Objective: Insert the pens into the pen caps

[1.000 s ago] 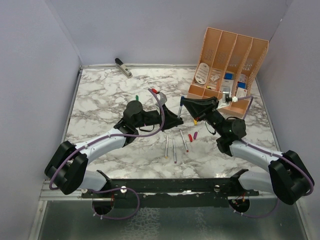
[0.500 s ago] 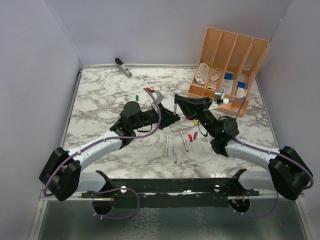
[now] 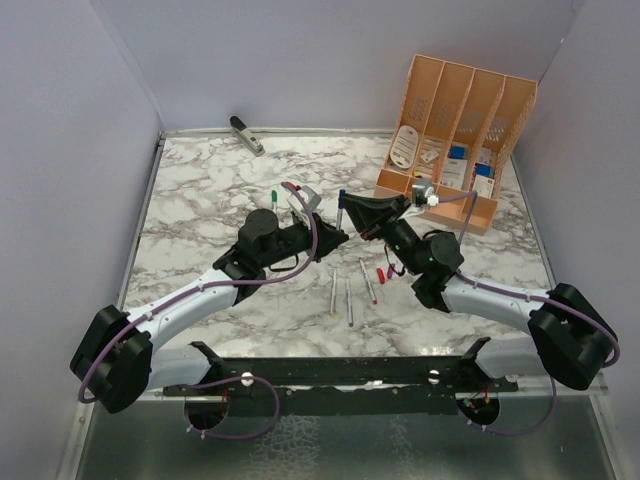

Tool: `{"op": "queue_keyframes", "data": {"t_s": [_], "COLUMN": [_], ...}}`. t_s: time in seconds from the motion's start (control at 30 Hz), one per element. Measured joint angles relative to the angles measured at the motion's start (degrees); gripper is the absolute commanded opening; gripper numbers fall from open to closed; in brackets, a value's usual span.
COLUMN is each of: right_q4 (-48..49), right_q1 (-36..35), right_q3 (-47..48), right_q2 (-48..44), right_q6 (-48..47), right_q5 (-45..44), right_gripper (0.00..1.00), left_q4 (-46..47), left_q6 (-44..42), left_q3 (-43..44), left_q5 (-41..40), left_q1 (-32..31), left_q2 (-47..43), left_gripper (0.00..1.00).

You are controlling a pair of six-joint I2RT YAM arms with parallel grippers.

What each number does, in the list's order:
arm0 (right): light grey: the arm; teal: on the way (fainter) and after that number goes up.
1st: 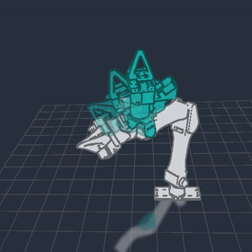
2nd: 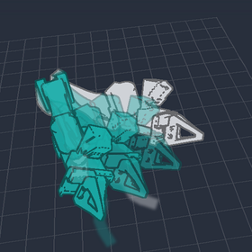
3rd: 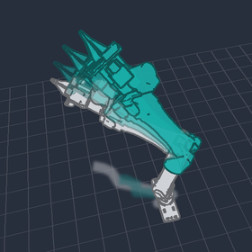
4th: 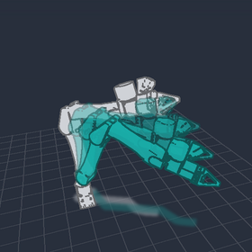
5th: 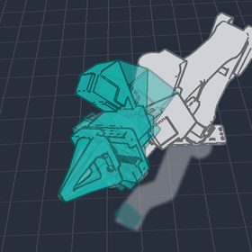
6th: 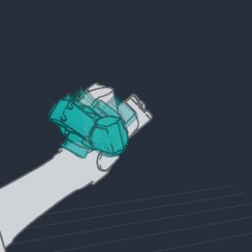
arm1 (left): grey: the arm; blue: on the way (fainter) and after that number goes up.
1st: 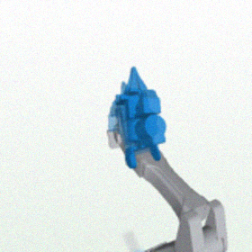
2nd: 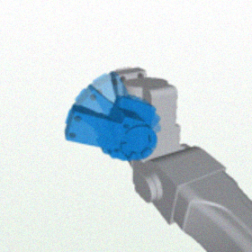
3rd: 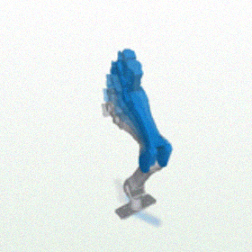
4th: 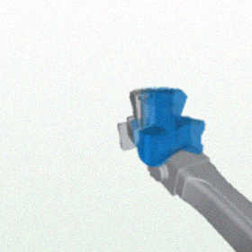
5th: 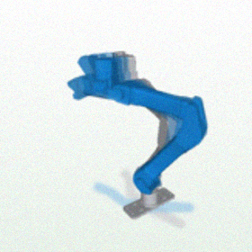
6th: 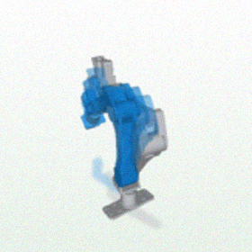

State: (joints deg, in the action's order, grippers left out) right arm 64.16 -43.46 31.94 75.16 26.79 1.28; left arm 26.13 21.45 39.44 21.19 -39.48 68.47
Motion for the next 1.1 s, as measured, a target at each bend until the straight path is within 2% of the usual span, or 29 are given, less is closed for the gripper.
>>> {"op": "queue_keyframes", "data": {"t_s": [0.13, 0.23, 0.4, 0.57, 0.7, 0.9, 1.1], "right_q4": [-2.6, -8.22, -13.77, -15.3, -16.33, -19.76, -28.83], "right_q1": [-0.15, -1.03, -1.31, -1.49, -1.49, -1.49, -1.49], "right_q3": [1.86, 2.82, 6.6, 7.26, 7.23, 7.19, 8.85], "right_q2": [-0.02, 0.11, -0.39, -5.44, -11.17, -15.72, -14.03], "right_q6": [-1.36, -3.39, -7.13, -10.82, -13.55, -17.29, -19.96], "right_q5": [-0.04, 0.04, -1.49, -2.99, -6.08, -13.46, -19.47], "right_gripper": [0.44, 0.6, 0.63, 0.63, 0.62, 0.6, 0.58], "left_q4": [-0.11, 1.4, -1.16, -9.55, -15.37, -25.09, -31.3], "left_q6": [0.0, -0.39, -1.9, -3.8, -3.74, -3.72, -4.28], "left_q3": [0.0, 1.05, 2.91, 6.38, 9.09, 15.21, 24.52], "left_q5": [-0.96, -2.25, -5.53, -12.44, -16.35, -20.04, -20.28], "left_q1": [0.11, 0.42, 0.79, 1.25, 5.66, 13.84, 15.61], "left_q2": [0.0, -0.04, -0.15, 0.35, 3.5, 14.86, 28.46], "left_gripper": [0.0, 0.0, 0.0, 0.0, 0.0, 0.0, 0.0]}}
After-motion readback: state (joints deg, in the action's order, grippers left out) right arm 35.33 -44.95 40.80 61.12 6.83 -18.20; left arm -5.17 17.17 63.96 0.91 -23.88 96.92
